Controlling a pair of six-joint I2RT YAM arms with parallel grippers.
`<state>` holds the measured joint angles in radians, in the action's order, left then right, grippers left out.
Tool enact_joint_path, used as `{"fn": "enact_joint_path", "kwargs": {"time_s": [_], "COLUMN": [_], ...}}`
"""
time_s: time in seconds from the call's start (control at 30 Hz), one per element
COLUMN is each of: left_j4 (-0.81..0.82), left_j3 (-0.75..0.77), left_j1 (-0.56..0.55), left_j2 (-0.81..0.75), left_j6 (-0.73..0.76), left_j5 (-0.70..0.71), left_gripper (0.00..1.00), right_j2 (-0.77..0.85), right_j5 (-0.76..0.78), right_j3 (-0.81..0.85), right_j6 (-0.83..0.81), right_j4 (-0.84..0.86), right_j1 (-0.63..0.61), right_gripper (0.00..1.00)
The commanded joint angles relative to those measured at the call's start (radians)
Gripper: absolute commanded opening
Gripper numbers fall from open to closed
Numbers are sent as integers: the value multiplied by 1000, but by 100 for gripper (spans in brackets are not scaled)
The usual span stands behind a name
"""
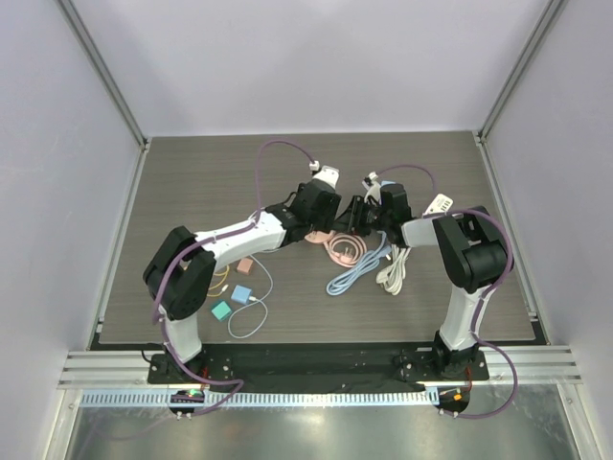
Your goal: Pull the plug off the socket
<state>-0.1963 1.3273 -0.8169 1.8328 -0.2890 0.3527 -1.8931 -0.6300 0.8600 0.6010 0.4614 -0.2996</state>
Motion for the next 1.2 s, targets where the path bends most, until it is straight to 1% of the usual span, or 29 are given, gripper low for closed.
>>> {"fn": "enact_joint_path", "kwargs": {"time_s": [0.0, 0.07, 0.13, 0.17, 0.23, 0.27, 0.37, 0.4, 0.47, 0.5, 0.53, 0.57, 0.6, 0.73, 0.77, 0.83, 0.93, 0.97, 1.0, 1.03, 1.07, 1.13, 1.17], "left_j4": [216, 227, 228, 230, 230, 228, 170, 119, 62, 40, 25, 17, 15, -52, -104, -156, -262, -335, -375, -415, -501, -595, -697], "left_j3": [3, 4, 6, 6, 9, 10, 56, 96, 127, 165, 176, 182, 191, 207, 210, 196, 130, 112, 81, 64, 40, 21, 16], "left_j1": [-44, -44, -63, -74, -111, -122, -126, -120, -99, -87, -65, -62, -62, -61, -59, -54, -36, -28, -12, -1, 10, 59, 83], "left_j2": [-96, -95, -96, -99, -104, -107, -98, -93, -79, -72, -61, -61, -66, -107, -131, -164, -256, -280, -341, -369, -404, -495, -521], "left_j6": [-81, -113, -121, -119, -95, -84, -119, -134, -192, -220, -257, -260, -251, -202, -187, -180, -219, -237, -271, -288, -305, -346, -360], "left_j5": [-121, -129, -91, -30, 24, 75, 66, 34, -3, -64, -78, -80, -74, 53, 66, 89, 106, 108, 109, 117, 121, 123, 120], "left_gripper": [0, 0, 0, 0, 0, 0, 0, 0, 0, 0, 0, 0, 0, 0, 0, 0, 0, 0, 0, 0, 0, 0, 0], "right_j2": [-43, -60, -67, -75, -78, -80, -84, -86, -86, -84, -81, -78, -75, -48, -43, -34, -15, -6, -3, 2, 5, 6, 5], "right_j5": [231, 249, 275, 283, 317, 332, 369, 371, 380, 385, 385, 385, 380, 359, 355, 348, 340, 340, 339, 337, 337, 335, 331], "right_j3": [23, 31, 45, 50, 59, 63, 79, 83, 89, 96, 96, 96, 93, 83, 80, 77, 76, 74, 74, 74, 73, 73, 74], "right_j6": [-40, -33, -35, -36, -47, -50, -70, -75, -82, -87, -93, -93, -95, -104, -107, -113, -124, -127, -130, -130, -132, -133, -133], "right_j4": [-124, -144, -182, -194, -224, -231, -270, -277, -285, -299, -297, -297, -294, -276, -271, -270, -270, -270, -270, -270, -271, -271, -271], "right_j1": [-4, -4, -4, -4, -6, -7, -16, -19, -26, -29, -33, -35, -35, -33, -33, -33, -33, -33, -33, -33, -33, -33, -33], "right_gripper": [1, 1, 1, 1, 1, 1, 1, 1, 1, 1, 1, 1, 1, 1, 1, 1, 1, 2, 2, 3, 4, 5, 6]}}
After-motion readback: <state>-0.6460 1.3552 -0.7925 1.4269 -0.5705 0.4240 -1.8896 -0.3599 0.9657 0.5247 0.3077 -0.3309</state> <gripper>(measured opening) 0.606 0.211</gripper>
